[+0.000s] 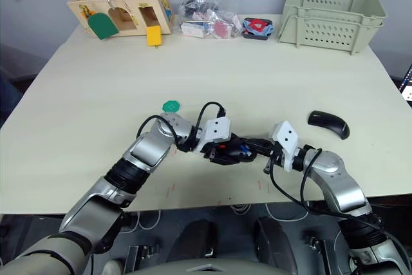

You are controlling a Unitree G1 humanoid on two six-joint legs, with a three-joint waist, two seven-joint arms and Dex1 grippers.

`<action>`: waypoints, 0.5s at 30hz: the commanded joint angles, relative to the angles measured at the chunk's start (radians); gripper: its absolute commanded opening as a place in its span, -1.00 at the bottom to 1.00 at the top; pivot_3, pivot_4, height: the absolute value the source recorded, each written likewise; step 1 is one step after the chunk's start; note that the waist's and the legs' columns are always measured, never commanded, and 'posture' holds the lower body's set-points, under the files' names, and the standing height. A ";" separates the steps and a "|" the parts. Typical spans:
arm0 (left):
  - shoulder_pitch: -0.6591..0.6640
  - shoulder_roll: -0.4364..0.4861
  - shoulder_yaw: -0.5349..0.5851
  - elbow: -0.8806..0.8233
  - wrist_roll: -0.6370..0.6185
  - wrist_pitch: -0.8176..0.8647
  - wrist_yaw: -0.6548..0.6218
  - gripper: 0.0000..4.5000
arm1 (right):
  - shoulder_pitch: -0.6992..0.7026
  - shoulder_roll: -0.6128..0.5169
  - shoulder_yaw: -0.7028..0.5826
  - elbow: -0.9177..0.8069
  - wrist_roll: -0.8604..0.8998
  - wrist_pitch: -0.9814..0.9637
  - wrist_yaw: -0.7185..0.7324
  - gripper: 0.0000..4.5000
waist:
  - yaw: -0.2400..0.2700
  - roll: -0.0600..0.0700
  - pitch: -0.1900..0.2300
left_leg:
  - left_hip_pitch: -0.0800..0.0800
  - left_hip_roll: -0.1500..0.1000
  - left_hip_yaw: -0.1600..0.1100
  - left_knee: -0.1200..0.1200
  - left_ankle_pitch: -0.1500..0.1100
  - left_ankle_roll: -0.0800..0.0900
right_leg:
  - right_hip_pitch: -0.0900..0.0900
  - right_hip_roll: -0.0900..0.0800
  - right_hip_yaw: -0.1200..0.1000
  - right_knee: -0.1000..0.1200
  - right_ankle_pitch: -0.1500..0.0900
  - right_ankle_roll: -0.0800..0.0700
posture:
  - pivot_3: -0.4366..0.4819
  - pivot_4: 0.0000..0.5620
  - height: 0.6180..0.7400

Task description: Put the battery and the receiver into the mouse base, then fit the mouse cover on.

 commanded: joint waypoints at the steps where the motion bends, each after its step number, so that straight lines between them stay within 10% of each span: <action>1: 0.033 0.017 -0.052 0.028 0.028 0.034 -0.021 0.30 | -0.012 0.011 -0.005 -0.001 -0.010 -0.023 0.011 -0.99 | -0.002 0.000 0.000 | 0.004 0.000 0.000 0.000 0.000 0.000 | 0.003 0.000 0.000 0.000 0.000 0.000 | -0.05 -0.47 1.00; 15: 0.037 0.017 -0.050 0.021 0.029 0.041 -0.023 0.30 | -0.006 0.003 0.042 0.069 -0.112 0.019 0.014 -0.99 | -0.005 0.001 -0.001 | 0.007 0.000 0.000 -0.001 0.000 0.000 | 0.006 0.000 0.000 0.000 0.000 0.000 | -0.05 -0.47 1.00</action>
